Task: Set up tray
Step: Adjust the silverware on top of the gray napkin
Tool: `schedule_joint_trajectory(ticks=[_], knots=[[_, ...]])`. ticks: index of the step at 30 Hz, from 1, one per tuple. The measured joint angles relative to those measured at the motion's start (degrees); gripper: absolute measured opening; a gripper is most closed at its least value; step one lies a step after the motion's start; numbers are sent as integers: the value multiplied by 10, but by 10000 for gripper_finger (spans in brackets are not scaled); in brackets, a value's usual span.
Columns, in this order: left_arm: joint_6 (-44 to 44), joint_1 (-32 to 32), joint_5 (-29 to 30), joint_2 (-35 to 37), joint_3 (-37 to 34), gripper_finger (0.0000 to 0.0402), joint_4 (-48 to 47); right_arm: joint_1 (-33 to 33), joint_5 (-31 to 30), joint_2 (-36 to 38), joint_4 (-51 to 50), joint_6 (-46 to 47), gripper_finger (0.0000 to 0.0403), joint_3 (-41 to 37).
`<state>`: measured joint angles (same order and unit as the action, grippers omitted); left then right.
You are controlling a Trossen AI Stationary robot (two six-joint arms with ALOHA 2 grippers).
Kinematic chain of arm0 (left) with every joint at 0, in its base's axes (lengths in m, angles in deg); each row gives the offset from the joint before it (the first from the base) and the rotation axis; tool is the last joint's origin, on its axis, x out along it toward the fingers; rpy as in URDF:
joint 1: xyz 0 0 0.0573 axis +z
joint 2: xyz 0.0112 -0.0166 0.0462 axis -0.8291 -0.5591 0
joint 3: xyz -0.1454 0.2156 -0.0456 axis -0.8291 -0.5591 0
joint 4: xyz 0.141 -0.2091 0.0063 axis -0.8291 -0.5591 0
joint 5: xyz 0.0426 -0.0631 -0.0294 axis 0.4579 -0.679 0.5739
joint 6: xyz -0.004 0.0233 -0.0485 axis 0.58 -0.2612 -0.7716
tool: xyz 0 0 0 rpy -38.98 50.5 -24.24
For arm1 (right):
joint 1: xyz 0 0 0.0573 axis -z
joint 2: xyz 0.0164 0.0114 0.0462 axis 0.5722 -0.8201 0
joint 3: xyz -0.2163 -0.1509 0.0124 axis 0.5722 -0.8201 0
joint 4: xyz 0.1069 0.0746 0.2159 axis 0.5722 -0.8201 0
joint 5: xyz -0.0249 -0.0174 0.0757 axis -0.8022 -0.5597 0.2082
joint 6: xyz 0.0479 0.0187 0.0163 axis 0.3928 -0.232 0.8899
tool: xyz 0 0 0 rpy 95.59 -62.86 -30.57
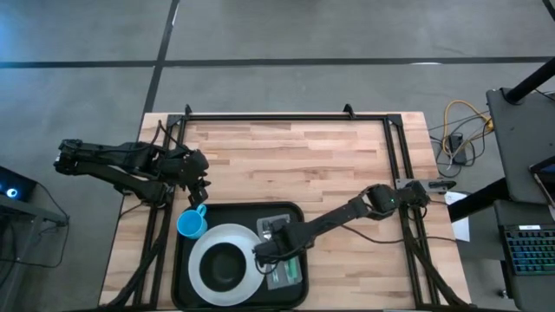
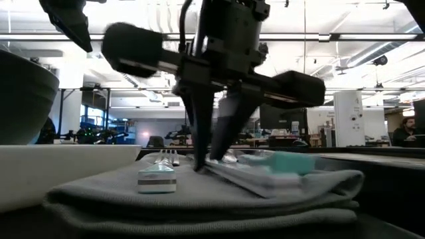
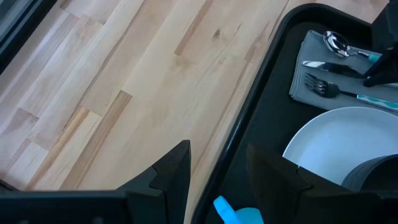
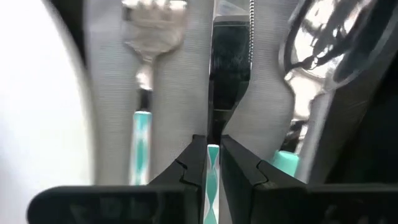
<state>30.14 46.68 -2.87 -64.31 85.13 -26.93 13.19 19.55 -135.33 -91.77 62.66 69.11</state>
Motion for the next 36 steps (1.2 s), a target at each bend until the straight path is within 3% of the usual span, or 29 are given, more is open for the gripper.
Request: schedule_joint_trajectory(ticks=[18,36], knots=[[11,0,0,0,0,137,0,0,-11,0,-9,98,31,9],[19,0,0,0,0,137,0,-8,-8,0,-9,111,31,9]])
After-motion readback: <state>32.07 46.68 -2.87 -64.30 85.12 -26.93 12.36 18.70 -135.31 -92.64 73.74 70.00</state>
